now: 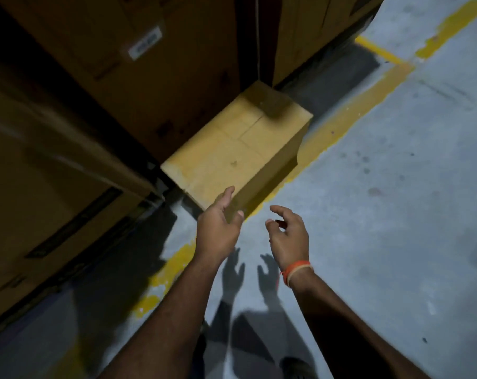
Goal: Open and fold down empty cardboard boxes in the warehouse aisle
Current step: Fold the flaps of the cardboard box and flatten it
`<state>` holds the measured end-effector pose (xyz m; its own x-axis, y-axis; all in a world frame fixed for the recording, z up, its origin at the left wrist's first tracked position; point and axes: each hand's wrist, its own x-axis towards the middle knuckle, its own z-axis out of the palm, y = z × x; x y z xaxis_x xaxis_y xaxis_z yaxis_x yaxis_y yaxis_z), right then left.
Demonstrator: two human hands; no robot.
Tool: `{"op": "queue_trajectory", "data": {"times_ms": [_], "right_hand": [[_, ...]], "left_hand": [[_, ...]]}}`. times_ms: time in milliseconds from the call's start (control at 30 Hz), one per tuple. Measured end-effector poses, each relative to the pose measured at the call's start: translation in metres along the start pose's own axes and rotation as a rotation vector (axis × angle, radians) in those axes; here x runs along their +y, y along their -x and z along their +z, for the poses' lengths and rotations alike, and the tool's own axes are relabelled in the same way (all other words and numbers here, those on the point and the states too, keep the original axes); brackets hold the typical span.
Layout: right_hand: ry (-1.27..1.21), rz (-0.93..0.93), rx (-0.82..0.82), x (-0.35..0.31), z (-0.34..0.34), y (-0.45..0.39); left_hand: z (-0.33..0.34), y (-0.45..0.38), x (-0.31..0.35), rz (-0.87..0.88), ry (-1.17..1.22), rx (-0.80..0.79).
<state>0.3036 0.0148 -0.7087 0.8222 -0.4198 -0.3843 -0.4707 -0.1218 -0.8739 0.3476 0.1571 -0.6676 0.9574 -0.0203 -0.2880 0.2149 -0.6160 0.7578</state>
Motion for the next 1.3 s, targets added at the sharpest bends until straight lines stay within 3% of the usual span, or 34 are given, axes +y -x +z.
{"op": "queue_trajectory", "data": {"times_ms": [200,400,567,867,1000,1133,1300], "right_hand": [[0.097,0.067,0.040,-0.015,0.080,-0.131],[0.099,0.324,0.026,-0.006,0.143,-0.220],[0.186,0.273,0.004,0.019,0.154,-0.229],[0.154,0.162,0.021,0.029,0.111,-0.207],[0.347,0.089,-0.084,0.046,0.052,-0.190],[0.478,0.012,-0.257,0.058,0.004,-0.151],[0.366,-0.054,-0.367,0.063,-0.025,-0.090]], "left_hand": [[0.009,-0.173,-0.033,0.012,-0.251,-0.173],[0.001,-0.323,-0.058,0.072,-0.681,-0.152],[-0.003,-0.375,-0.091,0.027,-0.654,-0.357],[0.009,-0.327,-0.069,-0.029,-0.694,-0.364],[0.036,-0.249,-0.069,-0.167,-0.563,-0.293],[0.054,-0.144,-0.070,-0.281,-0.430,-0.125],[0.043,-0.071,-0.033,-0.264,-0.488,0.106]]}}
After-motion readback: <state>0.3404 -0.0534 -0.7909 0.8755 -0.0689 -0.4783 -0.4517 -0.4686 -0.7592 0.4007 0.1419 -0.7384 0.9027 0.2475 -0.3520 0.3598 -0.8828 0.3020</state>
